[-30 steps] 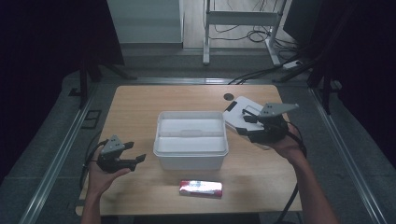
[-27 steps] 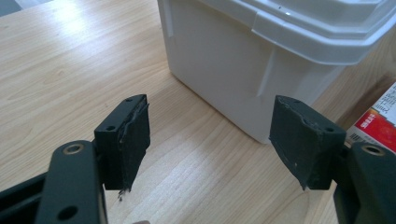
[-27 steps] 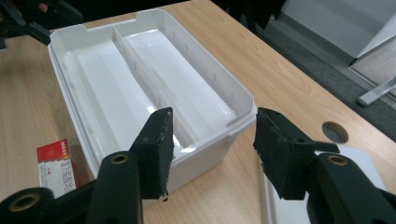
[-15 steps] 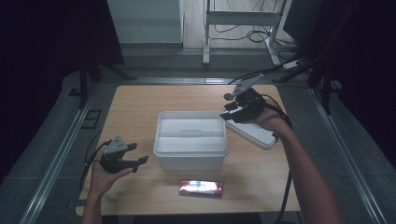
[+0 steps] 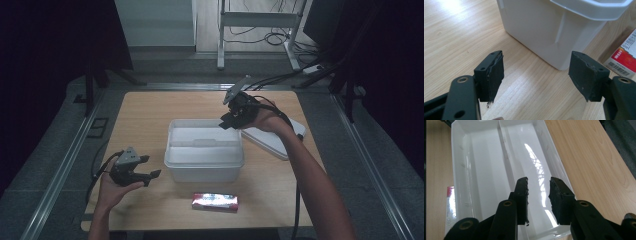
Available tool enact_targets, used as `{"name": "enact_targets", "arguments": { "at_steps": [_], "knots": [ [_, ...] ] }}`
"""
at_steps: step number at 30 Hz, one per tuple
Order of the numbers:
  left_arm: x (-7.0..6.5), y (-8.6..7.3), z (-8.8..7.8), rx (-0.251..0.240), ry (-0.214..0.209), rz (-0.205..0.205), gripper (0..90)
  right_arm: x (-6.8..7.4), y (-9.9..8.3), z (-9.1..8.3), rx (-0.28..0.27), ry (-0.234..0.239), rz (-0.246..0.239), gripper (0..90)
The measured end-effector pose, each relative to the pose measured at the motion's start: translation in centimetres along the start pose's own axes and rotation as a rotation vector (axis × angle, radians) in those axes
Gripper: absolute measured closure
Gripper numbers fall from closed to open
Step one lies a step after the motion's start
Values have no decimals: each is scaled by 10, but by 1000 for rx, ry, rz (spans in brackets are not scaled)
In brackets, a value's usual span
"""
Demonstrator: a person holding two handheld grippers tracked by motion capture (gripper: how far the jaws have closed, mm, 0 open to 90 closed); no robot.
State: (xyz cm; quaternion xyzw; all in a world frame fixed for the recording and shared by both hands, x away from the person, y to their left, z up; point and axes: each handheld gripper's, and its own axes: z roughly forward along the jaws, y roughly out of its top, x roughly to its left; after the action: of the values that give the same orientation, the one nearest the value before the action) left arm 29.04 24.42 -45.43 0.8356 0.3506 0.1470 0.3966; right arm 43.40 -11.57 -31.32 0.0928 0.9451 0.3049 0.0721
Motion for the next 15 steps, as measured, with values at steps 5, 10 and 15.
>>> {"name": "enact_targets", "arguments": {
  "at_steps": [5, 10, 15],
  "knots": [
    [0, 0, 0, 6, 1, 1, 282, -1, 5, 4, 15, 5, -15, 693],
    [0, 0, 0, 9, -4, 1, 282, -2, 10, 8, 27, 17, -33, 709],
    [0, 0, 1, 21, 4, -5, 282, 0, 19, 13, 52, 40, -69, 727]
  ]
}}
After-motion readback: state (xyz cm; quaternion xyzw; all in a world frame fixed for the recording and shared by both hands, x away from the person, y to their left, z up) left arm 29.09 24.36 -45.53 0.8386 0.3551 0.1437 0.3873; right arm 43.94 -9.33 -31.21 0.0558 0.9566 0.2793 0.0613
